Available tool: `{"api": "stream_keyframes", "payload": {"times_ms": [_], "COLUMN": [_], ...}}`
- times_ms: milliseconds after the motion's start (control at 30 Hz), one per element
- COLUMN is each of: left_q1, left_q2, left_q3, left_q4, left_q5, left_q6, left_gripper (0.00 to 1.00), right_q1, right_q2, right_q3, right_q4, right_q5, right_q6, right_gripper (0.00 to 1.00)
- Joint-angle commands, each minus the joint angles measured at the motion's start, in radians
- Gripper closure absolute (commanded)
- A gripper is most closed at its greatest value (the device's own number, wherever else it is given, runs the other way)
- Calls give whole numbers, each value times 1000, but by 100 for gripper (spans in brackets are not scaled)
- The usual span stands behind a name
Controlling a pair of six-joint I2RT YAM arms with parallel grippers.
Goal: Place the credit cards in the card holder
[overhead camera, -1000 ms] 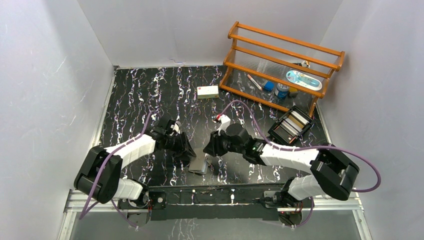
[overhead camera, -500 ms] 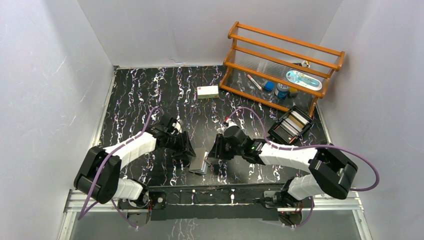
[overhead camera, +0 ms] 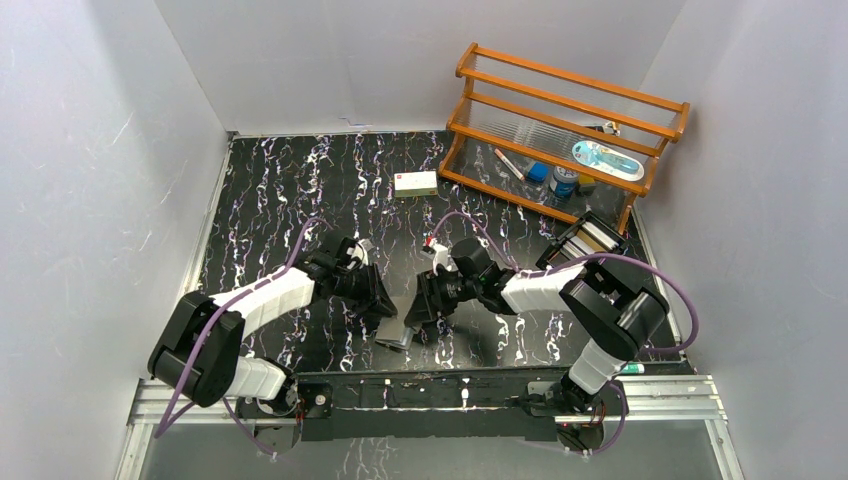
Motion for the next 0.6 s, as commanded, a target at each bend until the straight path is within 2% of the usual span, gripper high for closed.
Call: {"api": "stream_keyframes", "payload": {"times_ms": [0, 167, 400, 567], "left_q1": [-6, -7, -28, -33], "left_q2": [-8, 1, 6, 6], "left_q3": [-11, -20, -2, -2], "left_q4": [-19, -34, -123, -135], "left_q5": [-21, -56, -176, -191], "left_q6": [5, 17, 51, 54], "left_gripper": [77, 77, 75, 73], "right_q1": [1, 1, 1, 1], "right_q2": [-4, -10, -23, -5], "right_q3": [-20, -31, -64, -75], "right_q4": [133, 162, 201, 198], "right_q5": [-102, -165, -186, -197], "right_q6": [-13, -6, 27, 19], "right_gripper": [39, 43, 52, 54]}}
